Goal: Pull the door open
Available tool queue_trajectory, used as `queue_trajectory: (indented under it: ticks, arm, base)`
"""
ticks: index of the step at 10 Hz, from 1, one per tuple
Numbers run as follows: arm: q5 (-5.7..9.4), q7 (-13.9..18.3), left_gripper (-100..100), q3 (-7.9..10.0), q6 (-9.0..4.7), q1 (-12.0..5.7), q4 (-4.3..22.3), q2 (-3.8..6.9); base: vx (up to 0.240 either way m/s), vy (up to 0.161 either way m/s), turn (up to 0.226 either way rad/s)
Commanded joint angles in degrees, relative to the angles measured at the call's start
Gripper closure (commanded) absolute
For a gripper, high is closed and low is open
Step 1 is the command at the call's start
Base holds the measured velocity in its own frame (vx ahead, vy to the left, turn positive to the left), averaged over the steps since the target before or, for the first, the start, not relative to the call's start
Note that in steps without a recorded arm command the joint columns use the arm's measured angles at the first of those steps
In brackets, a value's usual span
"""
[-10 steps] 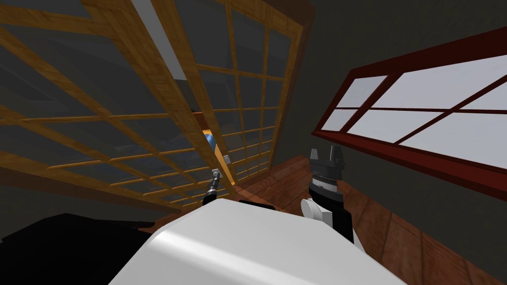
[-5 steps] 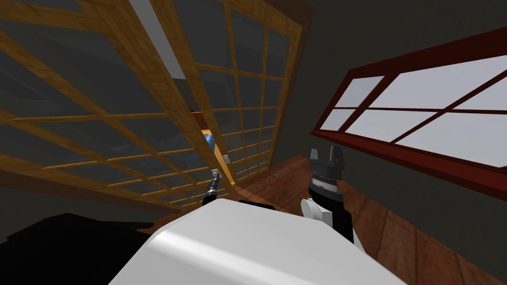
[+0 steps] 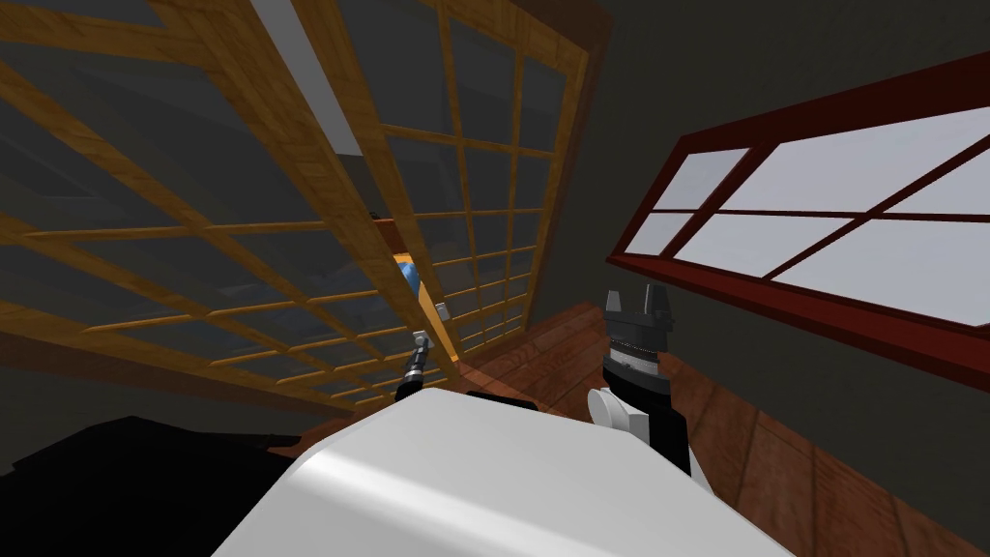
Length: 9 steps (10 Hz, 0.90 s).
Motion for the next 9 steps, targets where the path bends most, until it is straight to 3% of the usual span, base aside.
queue_trajectory:
  ticks: [1, 2, 9]
  arm:
    - [0.86, 0.4, 100, 1.70, -1.12, -0.27, 1.1, 1.95]
    - [1.50, 2.3, 100, 1.13, -1.20, -0.18, 1.0, 2.15]
    - [1.50, 2.3, 100, 1.13, -1.20, -0.18, 1.0, 2.15]
  base:
    - [-0.001, -0.001, -0.026]
    - [-0.009, 0.000, 0.015]
    - [0.000, 0.001, -0.006]
